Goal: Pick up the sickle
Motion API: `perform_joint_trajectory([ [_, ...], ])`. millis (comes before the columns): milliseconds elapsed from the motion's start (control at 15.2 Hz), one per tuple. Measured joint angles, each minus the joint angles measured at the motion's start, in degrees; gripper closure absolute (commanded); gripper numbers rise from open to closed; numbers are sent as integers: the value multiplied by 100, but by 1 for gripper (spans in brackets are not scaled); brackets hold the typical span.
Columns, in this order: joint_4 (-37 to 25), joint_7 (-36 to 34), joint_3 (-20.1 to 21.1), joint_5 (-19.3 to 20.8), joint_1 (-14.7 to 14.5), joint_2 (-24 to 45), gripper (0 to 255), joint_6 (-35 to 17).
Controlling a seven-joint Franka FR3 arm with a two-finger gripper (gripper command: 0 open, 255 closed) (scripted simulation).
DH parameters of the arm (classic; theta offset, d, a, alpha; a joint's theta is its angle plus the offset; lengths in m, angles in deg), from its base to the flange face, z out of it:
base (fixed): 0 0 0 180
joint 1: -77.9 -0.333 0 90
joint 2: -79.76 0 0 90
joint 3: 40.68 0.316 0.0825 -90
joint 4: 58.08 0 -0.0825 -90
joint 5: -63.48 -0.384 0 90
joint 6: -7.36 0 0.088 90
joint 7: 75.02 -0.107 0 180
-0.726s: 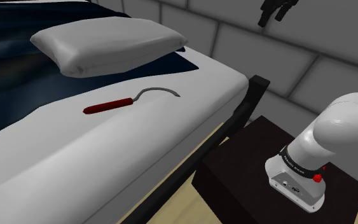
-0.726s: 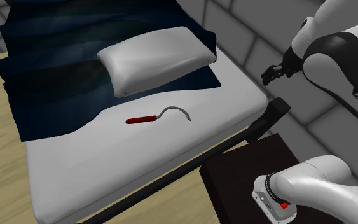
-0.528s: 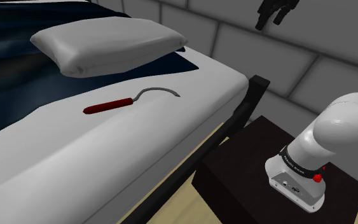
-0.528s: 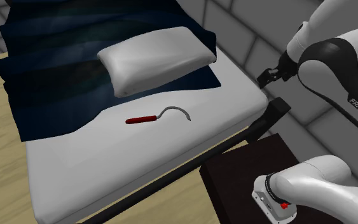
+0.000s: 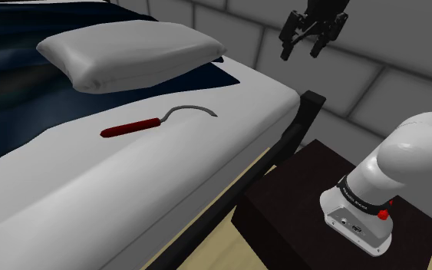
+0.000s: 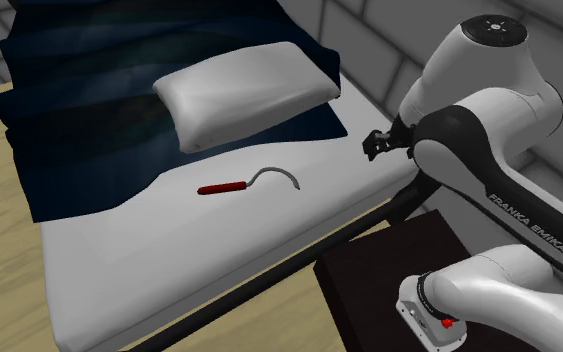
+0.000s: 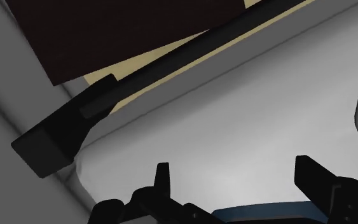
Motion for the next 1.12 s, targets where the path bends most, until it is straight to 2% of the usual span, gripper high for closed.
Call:
perform_joint_trajectory([
  [528,-62,-2127,1245,-916,200,595,0,-557],
  [924,-507,-3663,2220,-1281,625,1496,0,-1153],
  [1122,-898,-4500,2779,-1275,945,2094,0,-1451],
])
